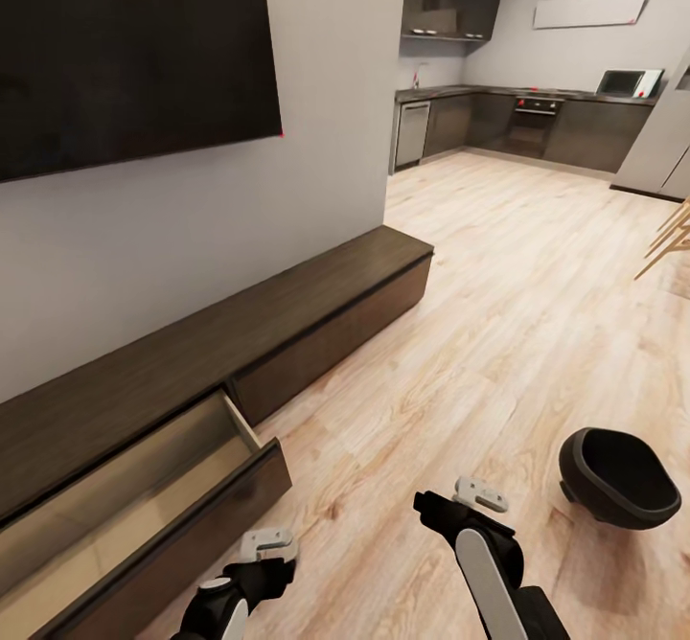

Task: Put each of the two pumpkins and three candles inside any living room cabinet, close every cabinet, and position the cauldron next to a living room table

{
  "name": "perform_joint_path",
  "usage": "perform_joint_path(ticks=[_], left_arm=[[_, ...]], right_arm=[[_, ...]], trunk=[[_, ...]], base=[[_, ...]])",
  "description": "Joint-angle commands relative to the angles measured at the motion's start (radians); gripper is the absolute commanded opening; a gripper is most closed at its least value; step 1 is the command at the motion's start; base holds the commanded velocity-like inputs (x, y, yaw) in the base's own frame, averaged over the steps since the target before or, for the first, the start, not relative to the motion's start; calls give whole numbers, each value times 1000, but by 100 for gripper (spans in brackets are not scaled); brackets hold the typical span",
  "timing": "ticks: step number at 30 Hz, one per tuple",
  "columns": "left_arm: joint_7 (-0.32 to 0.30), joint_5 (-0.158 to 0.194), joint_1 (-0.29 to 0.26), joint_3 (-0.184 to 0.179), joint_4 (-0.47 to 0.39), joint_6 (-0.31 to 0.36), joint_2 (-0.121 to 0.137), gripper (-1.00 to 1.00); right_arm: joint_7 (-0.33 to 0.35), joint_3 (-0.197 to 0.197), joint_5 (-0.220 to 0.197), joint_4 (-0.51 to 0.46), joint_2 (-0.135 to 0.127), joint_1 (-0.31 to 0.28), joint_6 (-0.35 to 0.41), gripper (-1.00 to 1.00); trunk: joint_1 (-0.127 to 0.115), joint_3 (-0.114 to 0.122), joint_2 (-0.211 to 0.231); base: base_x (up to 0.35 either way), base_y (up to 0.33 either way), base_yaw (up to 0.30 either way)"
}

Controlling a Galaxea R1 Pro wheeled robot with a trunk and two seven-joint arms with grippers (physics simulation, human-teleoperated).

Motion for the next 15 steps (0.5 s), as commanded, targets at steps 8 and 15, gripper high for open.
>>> perform_joint_path(ticks=[8,15], left_arm=[[25,11,0,-7,2,-7,0,100],[26,10,0,-11,-1,-7,-1,100]], right_arm=[[-11,-2,-8,0,-4,-1,-2,100],[-12,-2,-9,1,-4,-1,-3,100]], trunk=[[12,-10,-22],[12,-10,-22]], base=[[0,0,115],[0,-20,276]])
